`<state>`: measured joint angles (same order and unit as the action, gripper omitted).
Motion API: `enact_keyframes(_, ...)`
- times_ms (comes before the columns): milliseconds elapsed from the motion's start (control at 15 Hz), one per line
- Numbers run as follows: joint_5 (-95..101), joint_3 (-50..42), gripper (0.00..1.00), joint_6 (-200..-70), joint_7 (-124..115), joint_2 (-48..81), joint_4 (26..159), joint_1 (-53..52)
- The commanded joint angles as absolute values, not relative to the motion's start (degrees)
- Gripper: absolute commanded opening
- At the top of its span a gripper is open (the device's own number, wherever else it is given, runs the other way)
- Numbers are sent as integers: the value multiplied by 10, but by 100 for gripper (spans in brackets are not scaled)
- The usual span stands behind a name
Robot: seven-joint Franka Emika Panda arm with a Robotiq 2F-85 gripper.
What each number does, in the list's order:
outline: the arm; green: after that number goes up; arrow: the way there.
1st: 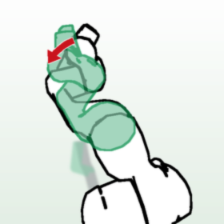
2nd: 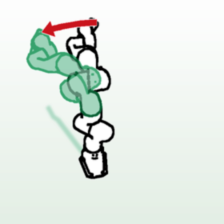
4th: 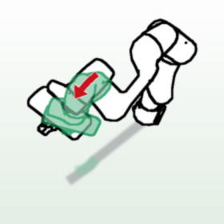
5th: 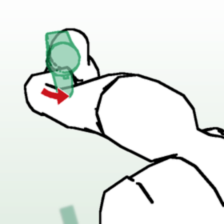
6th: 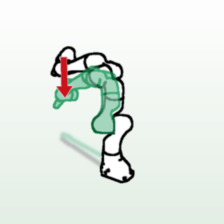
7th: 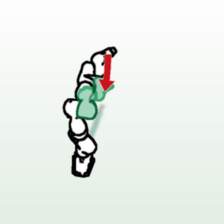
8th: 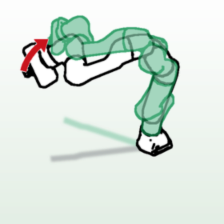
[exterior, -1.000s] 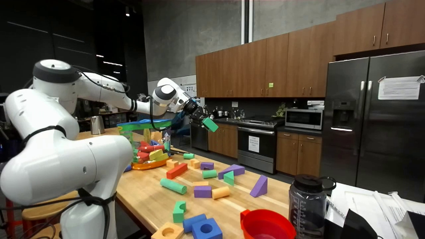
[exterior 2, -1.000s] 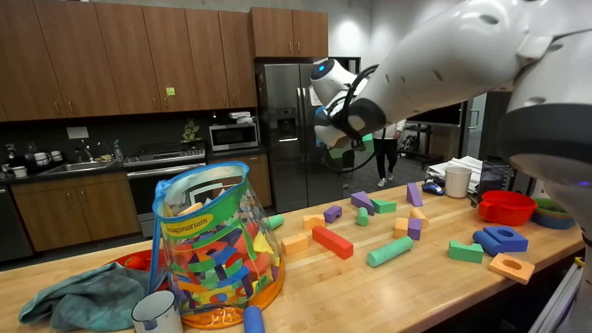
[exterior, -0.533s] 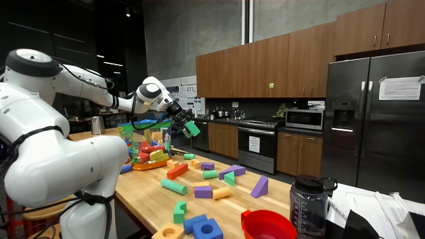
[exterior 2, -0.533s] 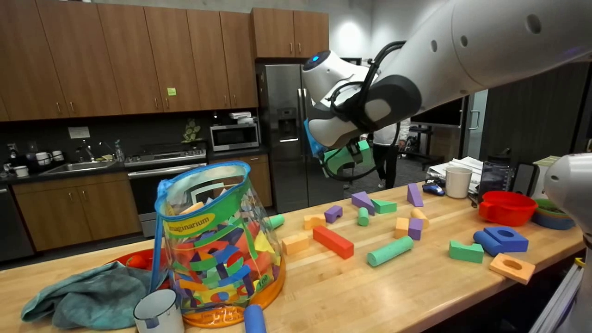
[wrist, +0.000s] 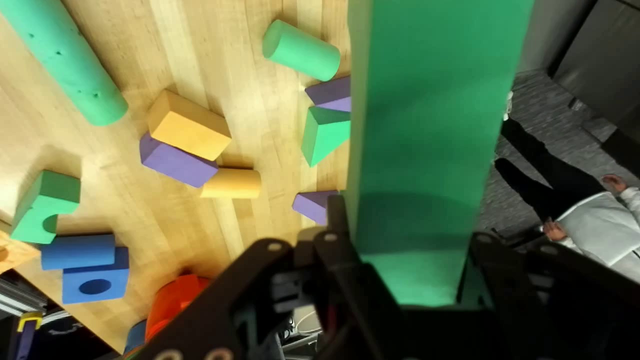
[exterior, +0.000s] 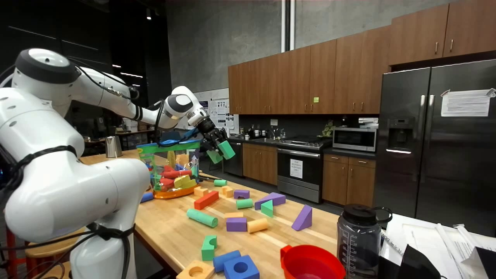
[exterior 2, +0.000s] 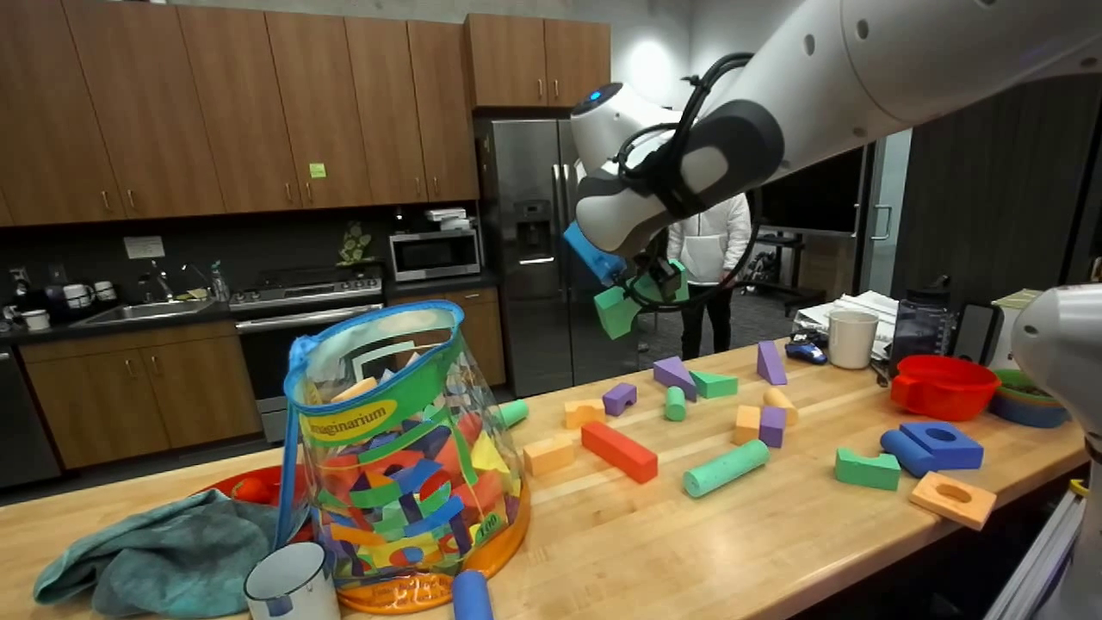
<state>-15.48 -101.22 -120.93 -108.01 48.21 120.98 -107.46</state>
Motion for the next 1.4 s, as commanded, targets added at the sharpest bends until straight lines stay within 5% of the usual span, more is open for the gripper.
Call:
enact_keyframes(0,-138,-1014,16,-1189,-1045,449,1194,-1094)
enact_keyframes(1333,-30,-970,16,-1103,-985,464,1100,-1103)
